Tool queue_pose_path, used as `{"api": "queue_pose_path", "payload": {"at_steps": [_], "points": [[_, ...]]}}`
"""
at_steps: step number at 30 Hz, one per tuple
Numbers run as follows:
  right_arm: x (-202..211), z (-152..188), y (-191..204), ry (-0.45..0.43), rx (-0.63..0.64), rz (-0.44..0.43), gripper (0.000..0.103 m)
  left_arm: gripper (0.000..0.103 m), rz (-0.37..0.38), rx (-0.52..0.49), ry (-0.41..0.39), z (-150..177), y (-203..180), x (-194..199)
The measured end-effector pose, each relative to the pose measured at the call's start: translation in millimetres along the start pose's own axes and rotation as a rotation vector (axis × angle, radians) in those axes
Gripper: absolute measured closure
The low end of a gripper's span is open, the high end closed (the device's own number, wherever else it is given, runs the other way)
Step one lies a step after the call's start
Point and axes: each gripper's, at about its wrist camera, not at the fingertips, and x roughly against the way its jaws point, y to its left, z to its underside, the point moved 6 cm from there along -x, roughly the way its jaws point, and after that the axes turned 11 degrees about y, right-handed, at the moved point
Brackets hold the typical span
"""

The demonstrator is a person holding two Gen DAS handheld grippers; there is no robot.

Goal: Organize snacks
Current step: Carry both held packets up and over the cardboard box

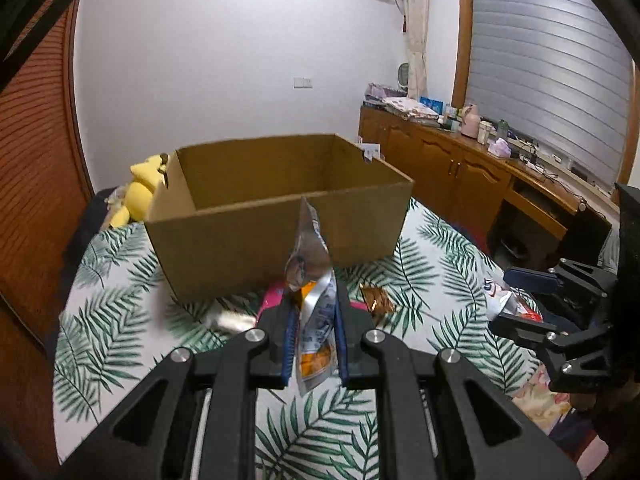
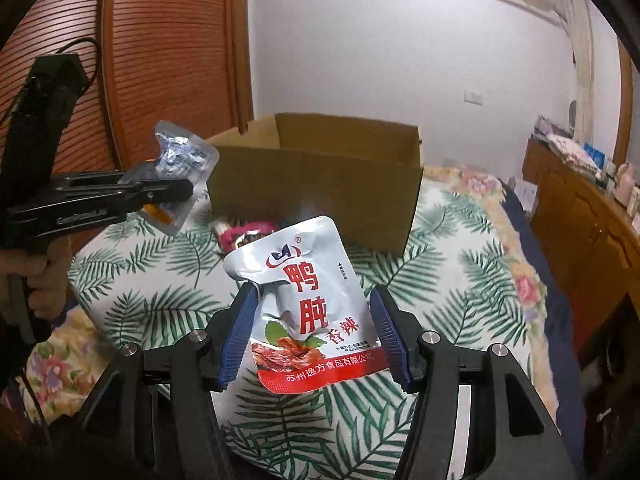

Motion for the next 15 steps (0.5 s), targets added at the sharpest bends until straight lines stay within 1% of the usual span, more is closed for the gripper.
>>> {"api": "queue_pose_path", "payload": {"at_steps": [5,9,15], "points": [[3.9,-11.3,-2.2,-0.022,0.032,0.004,0.044,0.090,-0.012,-0.015,-0.029,-10.5,3.9,1.3],[2.8,-20.7,-7.1,-0.041,0.025,0.001,0.043,0.090,-0.008,0.005,-0.036,-18.5,11.0,-10.4],[-0.9,-35.8,-14.3,-0.065,0.012,-0.012,0.043,0.090,-0.004,0.003,-0.042,-30.8,20.8,-24.4]]}}
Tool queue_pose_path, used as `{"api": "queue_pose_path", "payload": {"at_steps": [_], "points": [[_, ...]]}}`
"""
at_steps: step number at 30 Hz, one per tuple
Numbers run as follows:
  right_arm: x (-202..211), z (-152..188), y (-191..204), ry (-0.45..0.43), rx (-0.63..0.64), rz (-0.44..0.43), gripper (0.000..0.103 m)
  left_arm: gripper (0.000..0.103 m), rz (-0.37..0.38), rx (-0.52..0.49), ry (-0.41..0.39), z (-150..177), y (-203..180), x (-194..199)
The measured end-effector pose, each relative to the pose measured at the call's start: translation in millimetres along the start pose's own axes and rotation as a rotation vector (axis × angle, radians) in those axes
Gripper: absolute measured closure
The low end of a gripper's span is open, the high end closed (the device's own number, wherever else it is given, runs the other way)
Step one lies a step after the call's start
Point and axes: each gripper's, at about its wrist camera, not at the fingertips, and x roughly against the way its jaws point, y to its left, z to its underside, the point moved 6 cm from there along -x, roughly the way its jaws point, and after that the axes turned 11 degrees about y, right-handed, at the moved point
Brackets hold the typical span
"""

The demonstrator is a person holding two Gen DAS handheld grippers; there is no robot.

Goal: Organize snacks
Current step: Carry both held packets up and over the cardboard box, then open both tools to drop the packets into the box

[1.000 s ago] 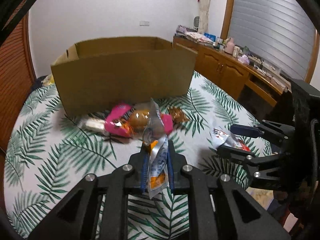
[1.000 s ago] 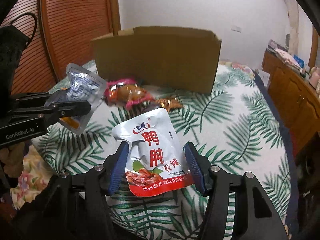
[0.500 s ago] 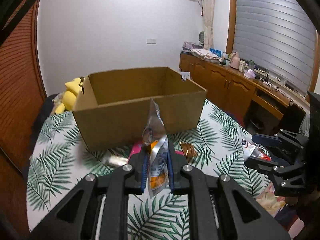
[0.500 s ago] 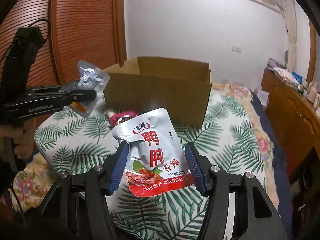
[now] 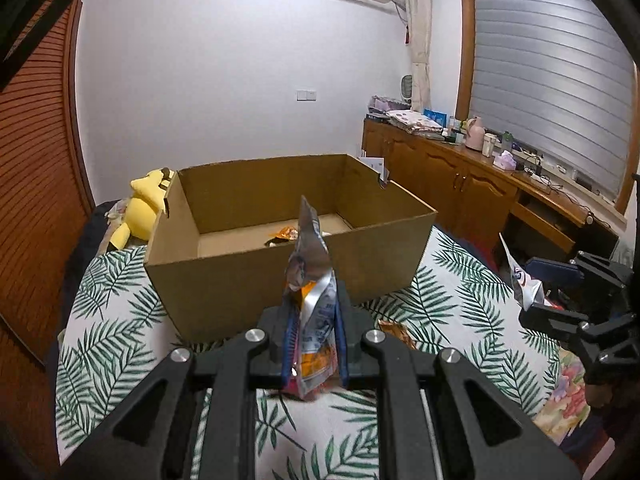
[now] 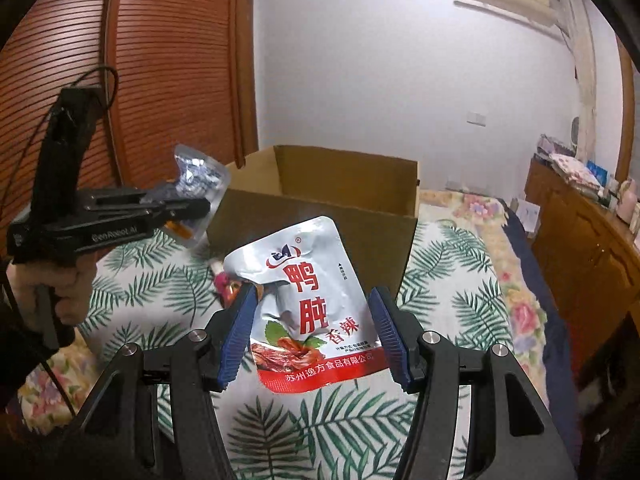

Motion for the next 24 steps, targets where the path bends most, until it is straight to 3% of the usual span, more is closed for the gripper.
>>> {"api": "queue_pose_path", "payload": {"at_steps": [12,24], "points": [[-24.4,-60.0,-1.7,-0.031,0.075,0.026,0.043,0.090,-0.002,0.022,-0.023,-44.0,32.4,-14.9],[-71.0,-105.0,-19.1,-0.016,0.057,0.026,0.043,0.090,-0.015,0.041,-0.001,-81.2,65.1,-53.6]]}}
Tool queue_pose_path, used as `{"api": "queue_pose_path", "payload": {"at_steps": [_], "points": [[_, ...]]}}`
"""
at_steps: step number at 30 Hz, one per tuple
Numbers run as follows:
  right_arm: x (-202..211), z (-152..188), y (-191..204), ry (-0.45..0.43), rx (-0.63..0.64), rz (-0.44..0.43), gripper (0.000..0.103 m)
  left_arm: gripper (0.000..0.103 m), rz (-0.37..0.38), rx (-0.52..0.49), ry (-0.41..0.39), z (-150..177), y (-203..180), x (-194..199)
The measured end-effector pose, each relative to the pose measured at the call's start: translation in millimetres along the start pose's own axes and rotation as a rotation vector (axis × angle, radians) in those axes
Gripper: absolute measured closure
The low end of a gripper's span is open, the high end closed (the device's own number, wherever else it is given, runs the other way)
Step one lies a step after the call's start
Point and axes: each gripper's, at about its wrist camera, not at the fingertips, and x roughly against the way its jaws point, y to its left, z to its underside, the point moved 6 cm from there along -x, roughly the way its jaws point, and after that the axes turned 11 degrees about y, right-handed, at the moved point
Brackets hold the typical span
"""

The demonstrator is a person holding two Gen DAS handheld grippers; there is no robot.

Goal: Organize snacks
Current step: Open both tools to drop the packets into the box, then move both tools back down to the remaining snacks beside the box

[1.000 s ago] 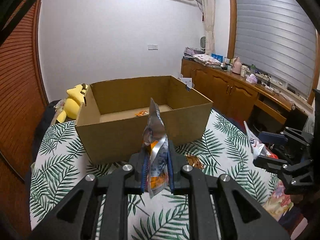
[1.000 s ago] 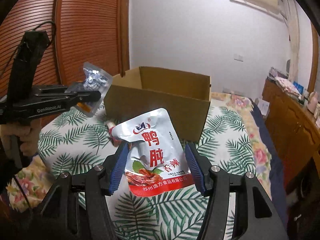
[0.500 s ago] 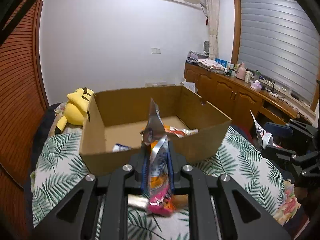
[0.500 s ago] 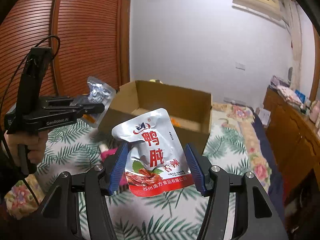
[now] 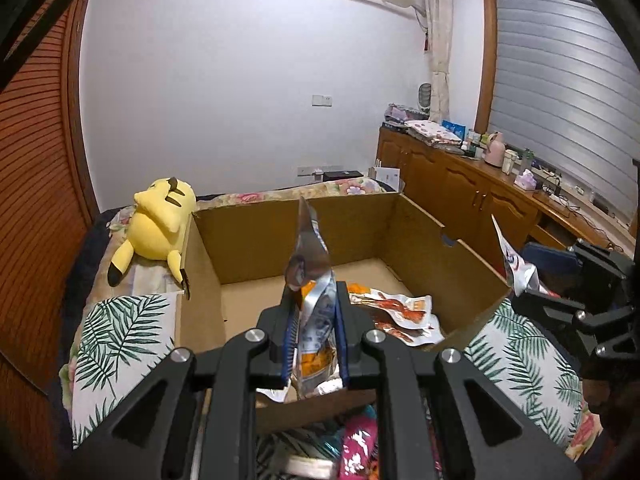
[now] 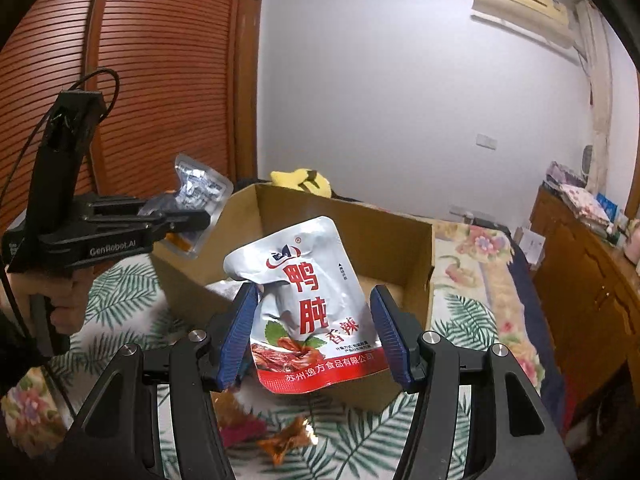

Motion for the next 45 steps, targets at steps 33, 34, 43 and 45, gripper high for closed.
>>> {"api": "queue_pose_path", "payload": {"at_steps": [33,34,43,45], "points": [[-44.9,9.8,10.5,0.036,-0.045,-0.018,0.022,0.049,-0.027,0.022,0.051,22.6,9.2,-27.1],[-39.8,11.2,15.2,0.029,-0.039,-0.024,0.022,0.048,-0.024,0.023,0.049,23.8,8.3,-23.5],[-4.6,47.2,62.7,0.041,-0.001,-0.101,0.022,0.009,-0.005,0.022,-0.007,43.1,9.7,15.1],[-8.2,54.2,66.0,0.060,-0.004,-0.110,0.023,0.009,-0.014,0.019,-0.015,50.3,10.2,22.2]]}}
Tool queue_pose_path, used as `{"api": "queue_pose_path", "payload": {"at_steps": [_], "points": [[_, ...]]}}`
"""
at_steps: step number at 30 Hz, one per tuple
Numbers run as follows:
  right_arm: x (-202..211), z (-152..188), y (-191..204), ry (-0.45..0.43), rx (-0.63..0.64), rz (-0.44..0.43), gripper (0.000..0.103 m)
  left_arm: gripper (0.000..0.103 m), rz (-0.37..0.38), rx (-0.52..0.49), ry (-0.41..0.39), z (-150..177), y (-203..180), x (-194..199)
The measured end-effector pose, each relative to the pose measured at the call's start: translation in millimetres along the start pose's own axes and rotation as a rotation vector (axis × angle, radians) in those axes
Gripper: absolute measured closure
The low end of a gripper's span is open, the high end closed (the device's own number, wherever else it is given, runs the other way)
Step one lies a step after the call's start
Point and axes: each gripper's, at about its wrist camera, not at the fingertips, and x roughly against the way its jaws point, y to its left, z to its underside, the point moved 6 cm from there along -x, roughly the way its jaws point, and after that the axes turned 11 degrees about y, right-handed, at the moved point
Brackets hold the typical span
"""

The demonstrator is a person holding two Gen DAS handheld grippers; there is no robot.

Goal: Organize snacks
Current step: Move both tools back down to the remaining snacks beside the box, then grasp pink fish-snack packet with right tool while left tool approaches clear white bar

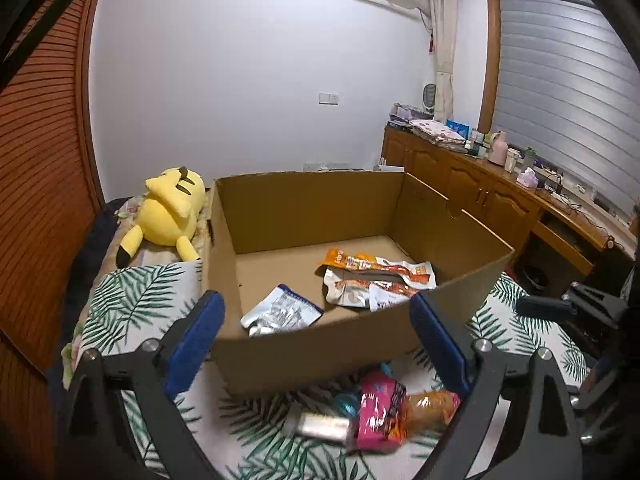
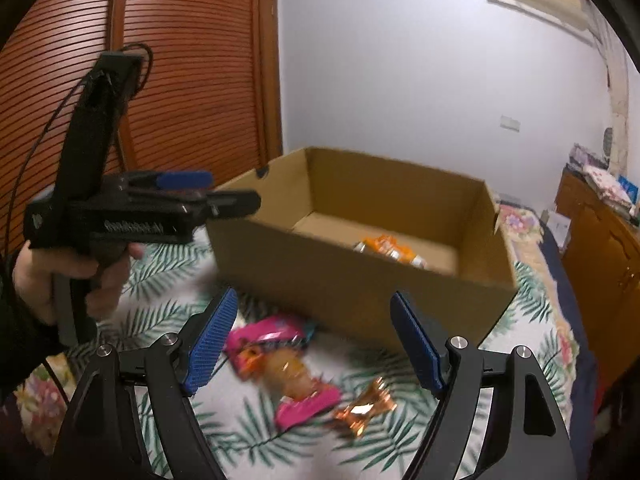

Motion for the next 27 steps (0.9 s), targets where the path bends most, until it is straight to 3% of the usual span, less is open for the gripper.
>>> {"api": "queue_pose_path", "payload": {"at_steps": [8,17,20,27], "points": [[-34.7,25.3,3.7,0.115,-0.014,-0.022,0.027,0.009,-0.025,-0.006,0.007,37.7,3.3,14.0],[-74.0,40.5,11.6,0.251,0.015,-0.031,0.033,0.009,-0.024,0.029,0.061,81.0,9.3,-1.0],[-84.8,43.4,18.2,0.295,0.045,-0.032,0.042,0.009,-0.039,0.041,0.081,91.5,12.8,-7.8],[-96.7,48.5,18.4,0.340,0.055,-0.034,0.046,0.009,-0.026,0.072,0.117,102.4,21.1,-18.7]]}}
